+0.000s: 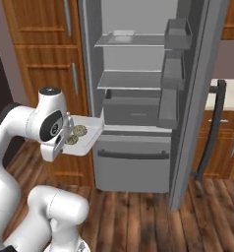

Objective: Place two dumplings into each of the tupperware containers and then place the containers in the fridge.

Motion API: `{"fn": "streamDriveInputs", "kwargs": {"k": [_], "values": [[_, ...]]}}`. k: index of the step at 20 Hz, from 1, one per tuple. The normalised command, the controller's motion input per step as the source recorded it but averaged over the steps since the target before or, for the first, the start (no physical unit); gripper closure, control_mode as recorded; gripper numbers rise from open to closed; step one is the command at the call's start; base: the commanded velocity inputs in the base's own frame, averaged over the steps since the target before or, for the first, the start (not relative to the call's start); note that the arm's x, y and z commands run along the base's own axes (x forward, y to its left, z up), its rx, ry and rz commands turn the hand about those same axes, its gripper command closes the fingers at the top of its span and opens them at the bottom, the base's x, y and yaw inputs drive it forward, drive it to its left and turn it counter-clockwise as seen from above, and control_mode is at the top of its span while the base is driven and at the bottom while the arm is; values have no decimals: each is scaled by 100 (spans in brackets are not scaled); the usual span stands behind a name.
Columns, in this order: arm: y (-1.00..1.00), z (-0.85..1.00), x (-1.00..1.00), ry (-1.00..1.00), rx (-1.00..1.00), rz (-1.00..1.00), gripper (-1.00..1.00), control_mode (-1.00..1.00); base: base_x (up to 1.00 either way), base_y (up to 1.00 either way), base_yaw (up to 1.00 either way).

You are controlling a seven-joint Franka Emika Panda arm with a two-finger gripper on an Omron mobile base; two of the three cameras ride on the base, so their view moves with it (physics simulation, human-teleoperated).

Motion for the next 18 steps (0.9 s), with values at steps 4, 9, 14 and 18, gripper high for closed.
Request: {"fn": "streamDriveInputs", "kwargs": {"k": [4, 9, 14, 18], "values": [[0, 0, 0, 0, 0, 0, 100, 100, 72, -20, 0], [0, 0, 0, 0, 0, 0, 100, 100, 36, -21, 0], [0, 0, 0, 0, 0, 0, 100, 100, 79, -30, 0], [0, 0, 0, 0, 0, 0, 100, 100, 80, -42, 1]]}}
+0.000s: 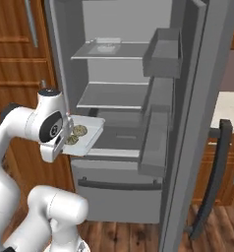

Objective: Place two dumplings into each of the tupperware containers and then place the containers in the fridge.

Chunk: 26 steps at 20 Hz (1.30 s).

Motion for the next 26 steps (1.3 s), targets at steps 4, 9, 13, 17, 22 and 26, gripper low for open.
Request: {"fn": "streamDriveInputs", "kwargs": {"k": [4, 9, 13, 17, 22, 26], "values": [[0, 0, 0, 0, 0, 0, 100, 100, 57, -28, 4], [0, 0, 0, 0, 0, 0, 100, 100, 63, -2, 8], [0, 0, 0, 0, 0, 0, 100, 100, 73, 0, 11], [0, 0, 0, 0, 0, 0, 100, 100, 66, 0, 12], [0, 0, 0, 0, 0, 0, 100, 100, 20, -7, 3], [0, 0, 0, 0, 0, 0, 100, 100, 21, -11, 0]]}}
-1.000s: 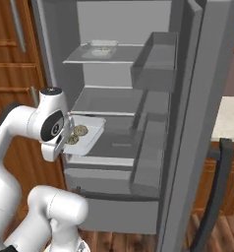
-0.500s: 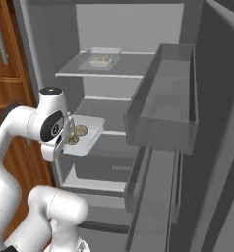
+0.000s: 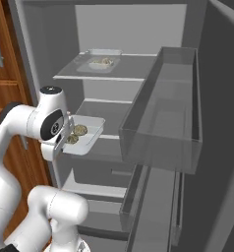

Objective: Place two dumplings into each of the tupperware containers and then place the containers in the fridge.

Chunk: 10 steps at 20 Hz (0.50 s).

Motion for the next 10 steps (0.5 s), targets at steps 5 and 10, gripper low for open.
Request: {"fn": "streamDriveInputs", "kwargs": {"k": [5, 10], "values": [[0, 0, 0, 0, 0, 0, 100, 100, 13, -8, 0], [0, 0, 0, 0, 0, 0, 100, 100, 16, -12, 0]]}}
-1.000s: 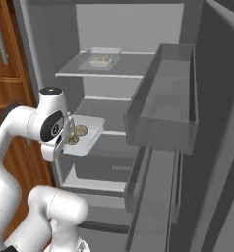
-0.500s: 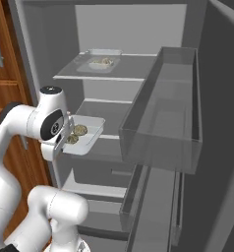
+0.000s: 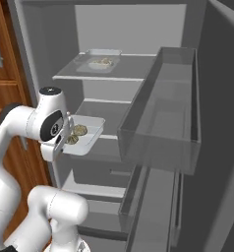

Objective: Place two dumplings into each of the tupperware containers and then place the containers in the fridge.

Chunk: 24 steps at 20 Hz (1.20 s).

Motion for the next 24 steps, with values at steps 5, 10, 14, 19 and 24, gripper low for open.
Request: {"fn": "streamDriveInputs", "kwargs": {"k": [5, 10, 14, 19, 24], "values": [[0, 0, 0, 0, 0, 0, 100, 100, 36, -29, 1], [0, 0, 0, 0, 0, 0, 100, 100, 12, -36, 6], [0, 0, 0, 0, 0, 0, 100, 100, 18, -13, 11], [0, 0, 0, 0, 0, 0, 100, 100, 15, -5, 8], [0, 0, 0, 0, 0, 0, 100, 100, 15, -1, 5]]}}
